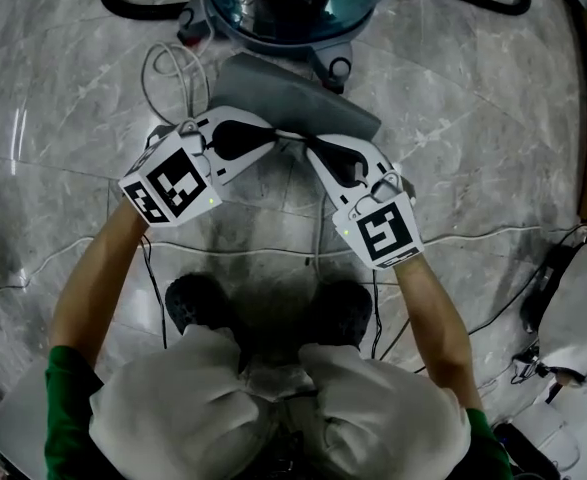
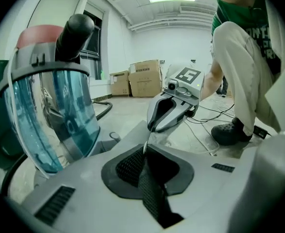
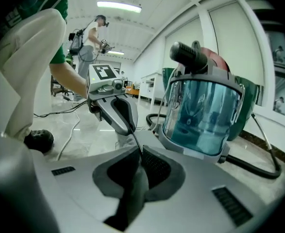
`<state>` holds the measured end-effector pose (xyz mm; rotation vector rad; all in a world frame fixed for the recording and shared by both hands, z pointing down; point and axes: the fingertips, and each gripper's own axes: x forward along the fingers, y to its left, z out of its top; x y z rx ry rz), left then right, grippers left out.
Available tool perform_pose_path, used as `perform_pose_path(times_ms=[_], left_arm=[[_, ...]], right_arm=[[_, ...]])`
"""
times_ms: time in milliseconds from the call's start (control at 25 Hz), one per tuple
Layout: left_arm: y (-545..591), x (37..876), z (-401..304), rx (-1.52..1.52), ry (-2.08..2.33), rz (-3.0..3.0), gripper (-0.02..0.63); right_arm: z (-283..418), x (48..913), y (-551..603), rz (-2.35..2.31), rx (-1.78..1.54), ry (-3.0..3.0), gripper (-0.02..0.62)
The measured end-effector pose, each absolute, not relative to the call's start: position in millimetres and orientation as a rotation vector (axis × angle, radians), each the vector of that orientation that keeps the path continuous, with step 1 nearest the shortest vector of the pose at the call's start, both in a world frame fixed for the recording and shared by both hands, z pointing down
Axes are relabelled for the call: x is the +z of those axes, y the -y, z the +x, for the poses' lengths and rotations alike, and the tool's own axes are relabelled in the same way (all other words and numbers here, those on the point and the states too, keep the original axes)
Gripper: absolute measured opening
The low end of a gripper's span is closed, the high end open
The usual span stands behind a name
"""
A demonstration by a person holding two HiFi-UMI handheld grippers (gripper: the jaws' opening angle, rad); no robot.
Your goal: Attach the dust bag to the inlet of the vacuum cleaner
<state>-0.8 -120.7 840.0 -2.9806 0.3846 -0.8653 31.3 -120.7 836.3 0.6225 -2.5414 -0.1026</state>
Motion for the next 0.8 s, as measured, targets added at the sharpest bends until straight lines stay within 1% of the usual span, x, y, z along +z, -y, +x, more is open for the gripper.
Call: perform_pose_path(times_ms=[240, 800], left_arm=[[133.0, 784.3, 3.0, -0.762, -0.467, -2.899, 0.028], [144.8, 665.9, -16.9, -0.658, -0.583, -2.717, 0.028]], right_arm=[[35.4, 781.3, 133.1, 0.678, -0.250, 2.548, 0.028], [17.2, 664.4, 145.5, 0.776, -0.438, 2.625, 0.029]])
